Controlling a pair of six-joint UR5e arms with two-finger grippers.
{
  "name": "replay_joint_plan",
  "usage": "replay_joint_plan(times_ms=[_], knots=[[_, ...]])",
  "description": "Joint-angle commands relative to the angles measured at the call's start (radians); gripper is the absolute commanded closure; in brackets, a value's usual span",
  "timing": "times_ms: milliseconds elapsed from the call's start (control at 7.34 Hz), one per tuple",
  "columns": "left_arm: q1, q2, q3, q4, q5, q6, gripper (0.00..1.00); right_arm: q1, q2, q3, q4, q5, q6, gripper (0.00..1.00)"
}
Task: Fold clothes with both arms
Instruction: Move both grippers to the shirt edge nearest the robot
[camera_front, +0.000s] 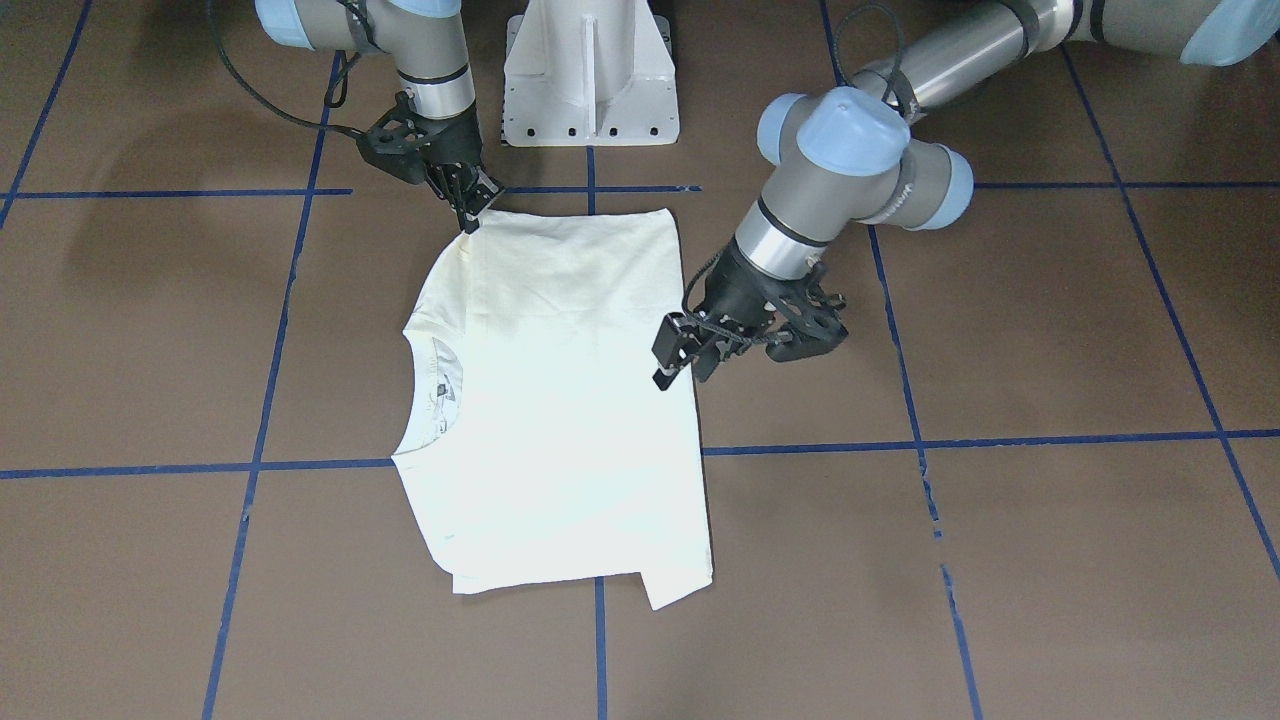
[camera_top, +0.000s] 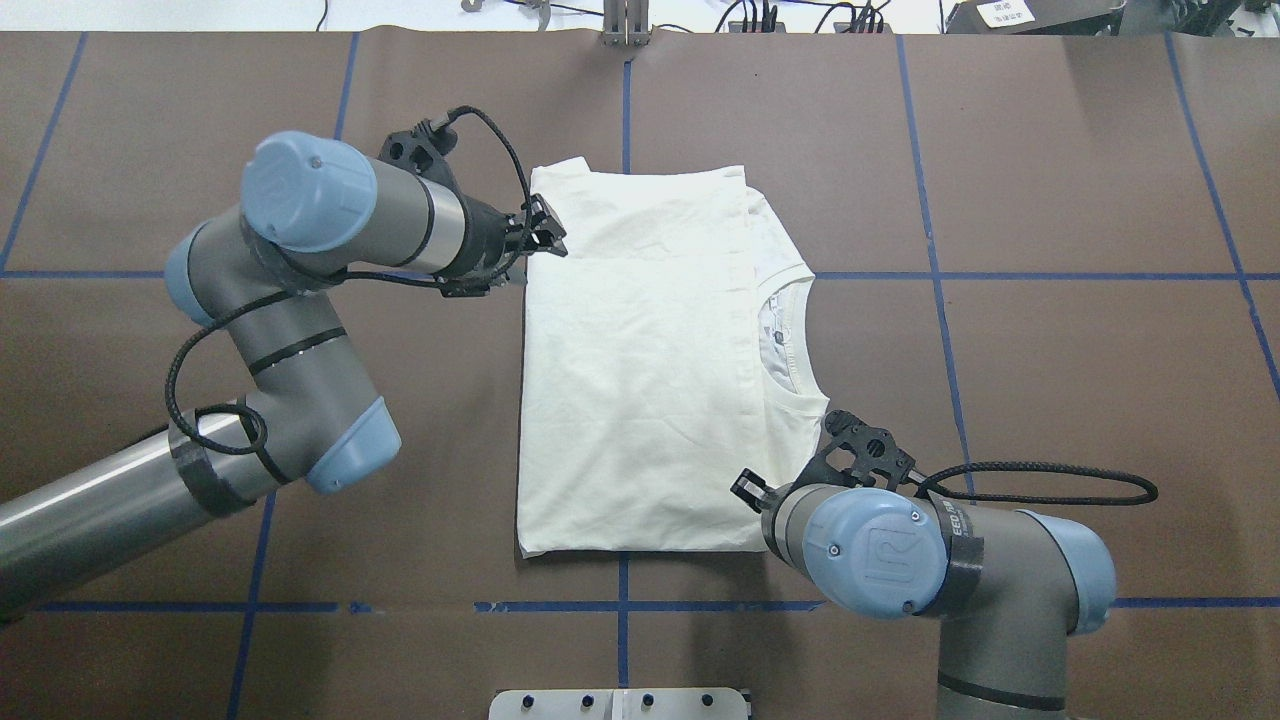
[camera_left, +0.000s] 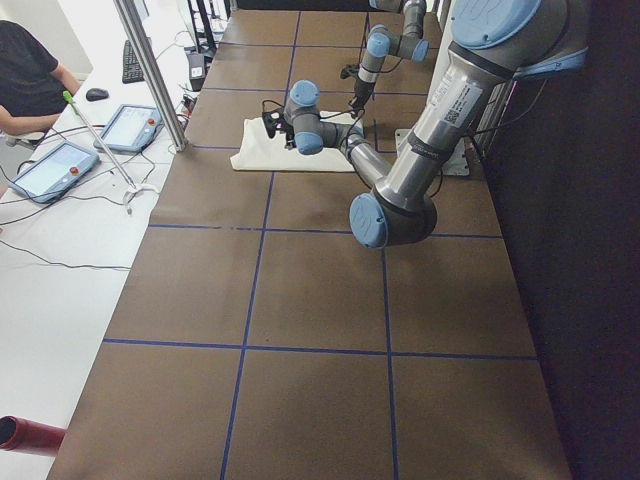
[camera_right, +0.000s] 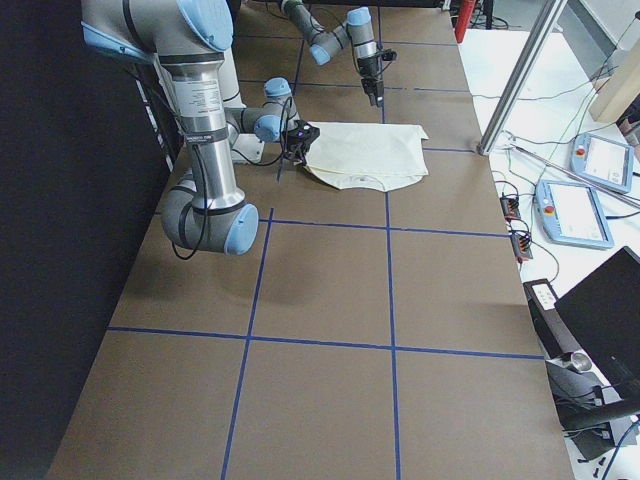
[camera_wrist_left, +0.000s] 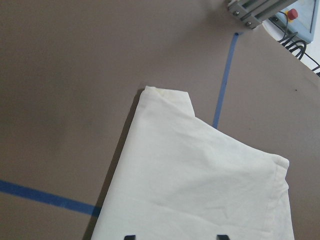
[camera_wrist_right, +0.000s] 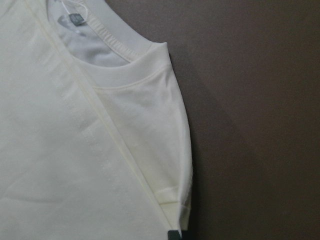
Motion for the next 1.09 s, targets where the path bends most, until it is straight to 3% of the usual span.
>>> replay_joint_plan(times_ms=[0,272,954], knots=[[0.17,0.126,-0.211,0.127,0.106,-0.07,0.38,0.0,-0.004,0.011,-0.001,0.03,-0.002,1.0],[0.297,0.157,-0.222,0.219,0.201,-0.169,0.38,-0.001,-0.002,0.01,-0.001,0.031,-0.002,1.0],[0.365,0.168,-0.225,0.302,0.203,-0.257,0.38,-0.001,-0.001,0.007,-0.001,0.031,-0.002,1.0]])
